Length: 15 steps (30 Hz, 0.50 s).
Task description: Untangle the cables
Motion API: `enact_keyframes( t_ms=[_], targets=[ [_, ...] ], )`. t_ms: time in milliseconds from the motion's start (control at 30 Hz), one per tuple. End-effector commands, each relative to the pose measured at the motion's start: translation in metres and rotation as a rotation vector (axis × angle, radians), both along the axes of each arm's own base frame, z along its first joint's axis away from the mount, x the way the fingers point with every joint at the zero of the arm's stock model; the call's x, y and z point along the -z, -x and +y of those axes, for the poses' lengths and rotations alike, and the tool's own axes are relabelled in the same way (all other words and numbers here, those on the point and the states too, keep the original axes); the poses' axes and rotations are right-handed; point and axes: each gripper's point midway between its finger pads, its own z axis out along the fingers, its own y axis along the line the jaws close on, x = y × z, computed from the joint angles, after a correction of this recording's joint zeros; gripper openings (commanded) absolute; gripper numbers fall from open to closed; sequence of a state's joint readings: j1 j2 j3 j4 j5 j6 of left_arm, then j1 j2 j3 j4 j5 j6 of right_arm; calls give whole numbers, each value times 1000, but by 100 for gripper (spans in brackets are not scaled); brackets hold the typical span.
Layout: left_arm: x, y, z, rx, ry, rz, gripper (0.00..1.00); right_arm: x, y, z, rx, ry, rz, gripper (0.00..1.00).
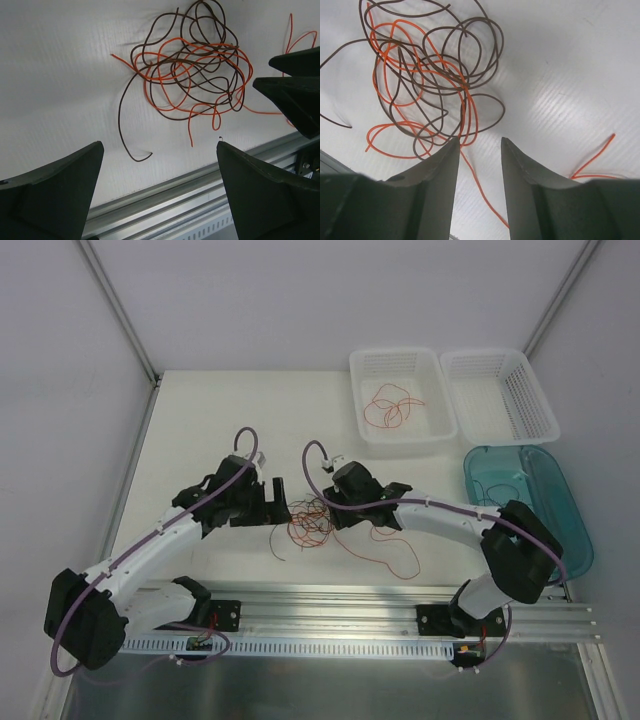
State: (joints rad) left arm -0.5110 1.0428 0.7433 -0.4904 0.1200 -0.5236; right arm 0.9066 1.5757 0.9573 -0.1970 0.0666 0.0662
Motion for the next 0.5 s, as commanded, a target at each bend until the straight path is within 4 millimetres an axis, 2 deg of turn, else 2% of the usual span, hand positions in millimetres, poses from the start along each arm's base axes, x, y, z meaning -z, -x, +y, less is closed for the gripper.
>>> enact_keyframes(
  t_ms=[0, 133, 200, 300, 333, 367, 467],
  targets=[
    [6, -14, -15, -119, 33, -8, 97, -32, -8, -5, 63, -83, -92, 42],
    [19, -18, -31, -190, 74, 9, 94, -41, -9, -9, 53, -90, -128, 42],
    [22, -18, -44, -214, 105, 13, 92, -38, -10, -14, 60, -87, -129, 42],
    [31, -21, -51, -266, 96, 13, 89, -43, -15, -15, 66, -112, -148, 55],
    [32, -20, -55, -276, 104, 20, 89, -43, -16, -16, 66, -110, -150, 64],
    [39, -20, -58, -280, 96, 31, 88, -43, -17, -15, 58, -106, -155, 68],
    [53, -20, -67, -295, 98, 51, 85, -45, -21, -6, 8, -117, -171, 73]
  ],
)
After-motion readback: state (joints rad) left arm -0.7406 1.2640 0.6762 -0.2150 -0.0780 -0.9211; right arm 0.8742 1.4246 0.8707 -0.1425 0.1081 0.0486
